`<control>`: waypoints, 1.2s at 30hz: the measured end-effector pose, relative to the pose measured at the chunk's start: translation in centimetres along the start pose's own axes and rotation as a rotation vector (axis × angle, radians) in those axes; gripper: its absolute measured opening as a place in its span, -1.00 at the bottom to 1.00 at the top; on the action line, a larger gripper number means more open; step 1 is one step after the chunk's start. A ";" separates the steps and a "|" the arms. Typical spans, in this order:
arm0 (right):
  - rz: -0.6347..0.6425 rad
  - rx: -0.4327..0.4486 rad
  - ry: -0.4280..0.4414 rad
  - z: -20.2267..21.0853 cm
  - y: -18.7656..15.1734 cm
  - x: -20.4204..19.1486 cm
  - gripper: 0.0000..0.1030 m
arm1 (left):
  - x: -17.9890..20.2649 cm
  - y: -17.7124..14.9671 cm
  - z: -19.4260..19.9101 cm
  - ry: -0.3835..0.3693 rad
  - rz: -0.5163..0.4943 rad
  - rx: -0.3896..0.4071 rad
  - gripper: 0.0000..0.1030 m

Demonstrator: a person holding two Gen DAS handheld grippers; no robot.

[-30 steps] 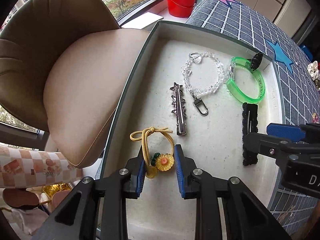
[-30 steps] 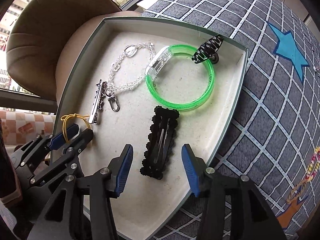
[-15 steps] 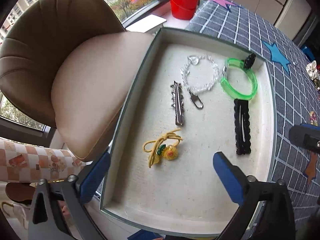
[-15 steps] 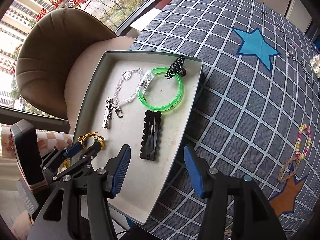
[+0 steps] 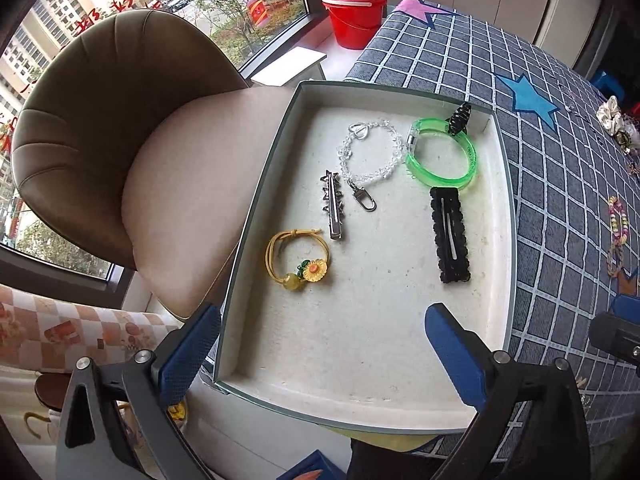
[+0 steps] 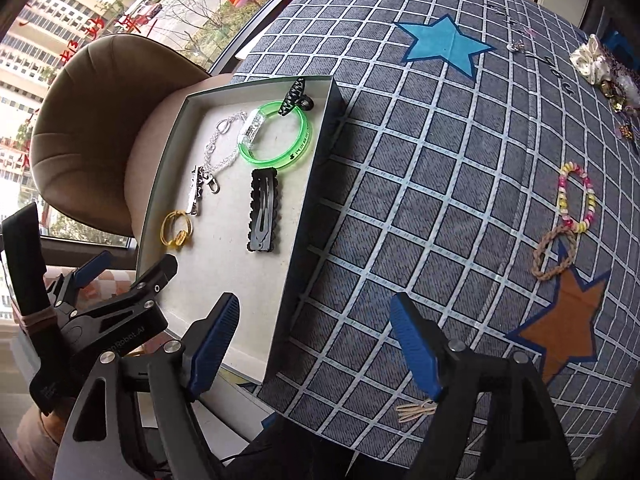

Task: Organize jewelry
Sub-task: 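Withdraw both grippers from the box toward the remaining items on the table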

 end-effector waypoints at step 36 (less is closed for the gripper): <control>-0.345 0.041 -0.140 5.0 0.8 25.4 0.56 | 23.3 -5.4 2.7 -0.200 -0.432 -0.072 1.00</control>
Point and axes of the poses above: each gripper's, at about its wrist camera, not at the fingertips, and z roughly against the way its jaws point, x to its right, y to its top, the point moved 9 cm from there along -z, roughly the way its jaws point, and after that the axes turned 8 degrees about -z, right-handed, at the moved point
